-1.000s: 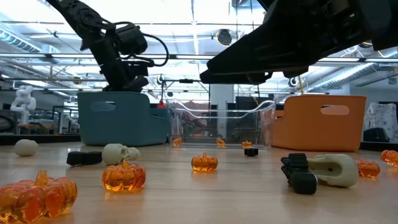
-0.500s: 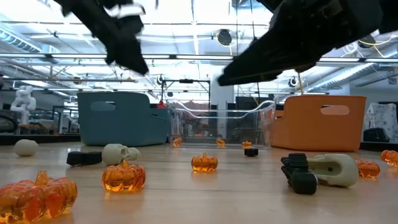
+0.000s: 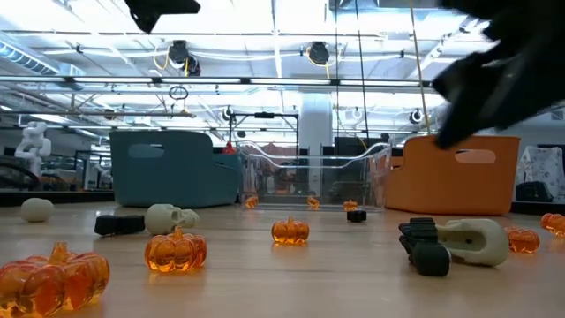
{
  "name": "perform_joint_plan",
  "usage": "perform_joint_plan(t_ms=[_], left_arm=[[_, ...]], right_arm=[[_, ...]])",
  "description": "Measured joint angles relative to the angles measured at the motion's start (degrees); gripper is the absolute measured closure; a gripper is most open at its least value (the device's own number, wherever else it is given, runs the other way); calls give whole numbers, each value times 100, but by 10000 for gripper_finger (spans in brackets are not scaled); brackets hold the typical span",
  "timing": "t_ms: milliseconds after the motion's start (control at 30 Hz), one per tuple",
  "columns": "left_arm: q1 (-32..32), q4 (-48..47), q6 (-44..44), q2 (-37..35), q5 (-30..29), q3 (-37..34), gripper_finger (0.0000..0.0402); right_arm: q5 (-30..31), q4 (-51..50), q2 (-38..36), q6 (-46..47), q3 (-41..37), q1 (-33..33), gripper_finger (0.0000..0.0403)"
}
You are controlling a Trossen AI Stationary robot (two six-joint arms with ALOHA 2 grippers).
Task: Sort Halloween decoration
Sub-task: Put the orange pumpkin toy into the transparent bin
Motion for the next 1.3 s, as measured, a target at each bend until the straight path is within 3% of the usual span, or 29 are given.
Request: perform_joint_plan(t_ms=[267, 600, 767, 1033, 1300], left_arm=[[-799, 811, 9, 991, -832, -72, 260], [-1008, 1713, 7, 1949, -1055, -74, 260], [-1037, 2002, 4, 2143, -1076, -74, 260], [-1035, 2077, -8, 2222, -1077, -74, 260], [-1035, 2077, -4, 2222, -1075, -74, 260]], right_arm=[[18, -26, 10, 229, 1, 410, 177], [47, -35, 639, 319, 3, 326, 177], [324, 21, 846, 178, 3, 316, 176], [148, 90, 1204, 259, 19, 292, 180], [71, 43, 1180, 439, 18, 292, 235]])
